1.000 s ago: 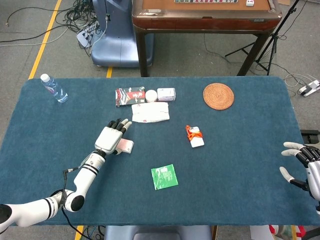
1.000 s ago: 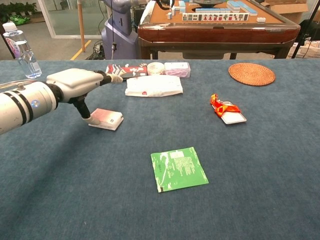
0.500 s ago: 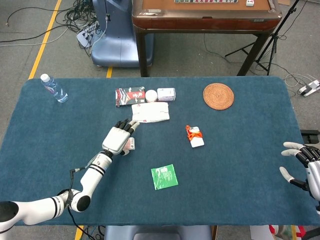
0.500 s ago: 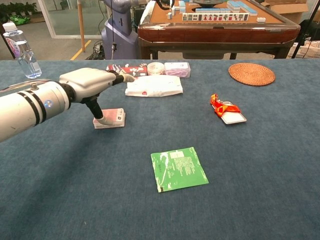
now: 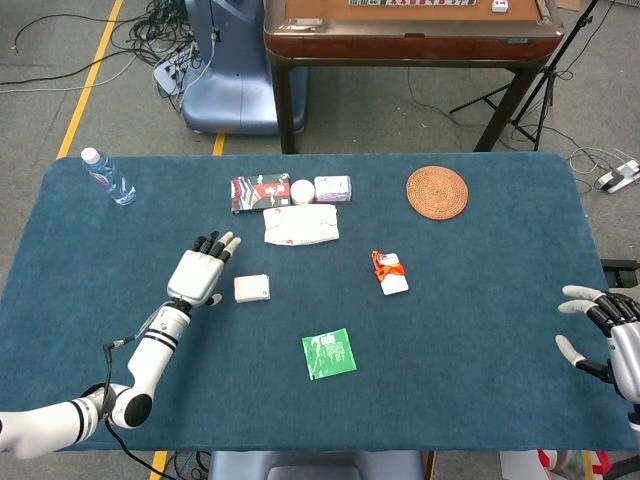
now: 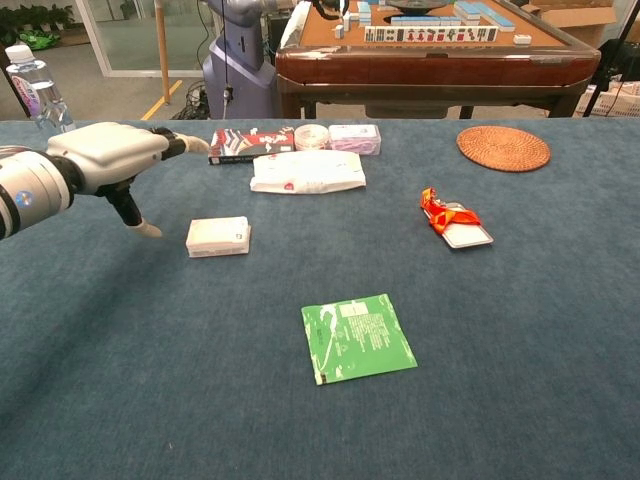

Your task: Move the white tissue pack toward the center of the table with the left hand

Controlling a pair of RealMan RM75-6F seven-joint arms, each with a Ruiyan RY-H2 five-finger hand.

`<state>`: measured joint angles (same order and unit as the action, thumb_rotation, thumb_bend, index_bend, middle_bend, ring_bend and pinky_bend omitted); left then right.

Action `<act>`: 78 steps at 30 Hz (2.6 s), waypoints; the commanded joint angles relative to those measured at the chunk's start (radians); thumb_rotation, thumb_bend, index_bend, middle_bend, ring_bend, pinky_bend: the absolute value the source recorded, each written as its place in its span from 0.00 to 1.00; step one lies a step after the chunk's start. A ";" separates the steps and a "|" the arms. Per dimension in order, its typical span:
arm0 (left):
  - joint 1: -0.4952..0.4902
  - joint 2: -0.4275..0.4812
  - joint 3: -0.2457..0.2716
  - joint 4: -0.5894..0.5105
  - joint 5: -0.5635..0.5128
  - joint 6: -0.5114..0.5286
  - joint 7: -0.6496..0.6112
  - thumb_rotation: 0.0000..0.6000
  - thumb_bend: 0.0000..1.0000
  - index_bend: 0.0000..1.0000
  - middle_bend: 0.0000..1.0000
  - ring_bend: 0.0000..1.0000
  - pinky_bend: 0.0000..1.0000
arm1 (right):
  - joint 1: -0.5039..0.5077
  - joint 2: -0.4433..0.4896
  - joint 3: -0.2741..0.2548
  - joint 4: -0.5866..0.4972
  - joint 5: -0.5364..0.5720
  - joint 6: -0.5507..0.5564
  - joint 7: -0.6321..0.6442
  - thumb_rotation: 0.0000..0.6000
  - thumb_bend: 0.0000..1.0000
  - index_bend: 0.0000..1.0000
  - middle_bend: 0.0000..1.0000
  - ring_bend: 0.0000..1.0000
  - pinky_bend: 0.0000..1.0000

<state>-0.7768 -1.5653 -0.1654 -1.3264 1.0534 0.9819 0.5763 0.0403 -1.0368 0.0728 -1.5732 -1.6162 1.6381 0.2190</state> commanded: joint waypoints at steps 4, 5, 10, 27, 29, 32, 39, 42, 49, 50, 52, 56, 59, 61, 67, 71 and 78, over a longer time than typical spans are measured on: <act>-0.013 -0.015 -0.002 0.038 -0.008 -0.018 -0.005 1.00 0.00 0.00 0.00 0.00 0.11 | 0.000 0.001 0.002 0.001 0.004 -0.001 0.003 1.00 0.22 0.43 0.30 0.27 0.30; -0.015 -0.018 -0.003 0.043 -0.008 -0.020 -0.007 1.00 0.00 0.00 0.00 0.00 0.11 | 0.000 0.001 0.002 0.001 0.005 -0.001 0.005 1.00 0.22 0.43 0.30 0.27 0.30; -0.031 -0.041 -0.007 0.083 -0.012 -0.039 -0.011 1.00 0.00 0.00 0.00 0.00 0.11 | -0.002 0.005 0.004 0.001 0.007 0.003 0.013 1.00 0.22 0.43 0.30 0.27 0.30; -0.078 -0.110 -0.023 0.165 -0.017 -0.079 -0.028 1.00 0.00 0.00 0.00 0.00 0.11 | -0.002 0.009 0.007 0.004 0.013 0.001 0.030 1.00 0.21 0.43 0.30 0.27 0.30; -0.084 -0.118 -0.026 0.169 -0.017 -0.082 -0.027 1.00 0.00 0.00 0.00 0.00 0.11 | -0.004 0.010 0.007 0.004 0.013 0.003 0.033 1.00 0.21 0.43 0.30 0.27 0.30; -0.095 -0.131 -0.028 0.173 -0.015 -0.083 -0.019 1.00 0.00 0.00 0.00 0.00 0.11 | -0.005 0.013 0.008 0.006 0.015 0.005 0.043 1.00 0.21 0.43 0.30 0.27 0.30; -0.123 -0.152 -0.039 0.171 -0.022 -0.089 0.005 1.00 0.00 0.00 0.00 0.00 0.11 | -0.006 0.018 0.009 0.008 0.013 0.009 0.059 1.00 0.21 0.43 0.30 0.27 0.30; -0.135 -0.162 -0.043 0.171 -0.027 -0.093 0.017 1.00 0.00 0.00 0.00 0.00 0.11 | -0.008 0.020 0.010 0.009 0.012 0.013 0.065 1.00 0.21 0.43 0.30 0.27 0.30; -0.164 -0.189 -0.051 0.189 -0.041 -0.106 0.039 1.00 0.00 0.00 0.00 0.00 0.11 | -0.011 0.023 0.008 0.009 0.006 0.021 0.074 1.00 0.21 0.43 0.30 0.27 0.30; -0.170 -0.193 -0.054 0.194 -0.043 -0.109 0.042 1.00 0.00 0.00 0.00 0.00 0.11 | -0.011 0.024 0.007 0.009 0.005 0.020 0.075 1.00 0.21 0.43 0.30 0.27 0.30; -0.178 -0.198 -0.058 0.200 -0.047 -0.113 0.045 1.00 0.00 0.00 0.00 0.00 0.11 | -0.010 0.024 0.007 0.009 0.003 0.020 0.076 1.00 0.21 0.43 0.30 0.27 0.30; -0.195 -0.209 -0.067 0.209 -0.051 -0.118 0.046 1.00 0.00 0.00 0.00 0.00 0.11 | -0.010 0.024 0.006 0.009 0.002 0.019 0.077 1.00 0.21 0.43 0.30 0.27 0.30; -0.209 -0.216 -0.070 0.216 -0.047 -0.120 0.051 1.00 0.00 0.00 0.00 0.00 0.11 | -0.009 0.024 0.005 0.010 0.000 0.018 0.076 1.00 0.21 0.43 0.30 0.27 0.30; -0.218 -0.222 -0.077 0.221 -0.050 -0.122 0.048 1.00 0.00 0.00 0.00 0.00 0.11 | -0.009 0.024 0.005 0.009 -0.002 0.018 0.077 1.00 0.21 0.43 0.30 0.27 0.30; -0.242 -0.240 -0.085 0.243 -0.059 -0.135 0.049 1.00 0.00 0.00 0.00 0.00 0.11 | -0.010 0.026 0.004 0.009 -0.005 0.022 0.081 1.00 0.21 0.44 0.30 0.27 0.30; -0.253 -0.252 -0.086 0.243 -0.055 -0.135 0.044 1.00 0.00 0.00 0.00 0.00 0.11 | -0.010 0.026 0.004 0.009 -0.006 0.023 0.084 1.00 0.21 0.43 0.30 0.27 0.30; -0.270 -0.272 -0.093 0.212 -0.046 -0.121 0.038 1.00 0.00 0.00 0.00 0.00 0.11 | -0.009 0.026 0.002 0.009 -0.008 0.022 0.081 1.00 0.21 0.43 0.30 0.27 0.30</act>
<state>-1.0440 -1.8344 -0.2571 -1.1115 1.0060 0.8594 0.6155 0.0309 -1.0108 0.0748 -1.5644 -1.6243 1.6599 0.2997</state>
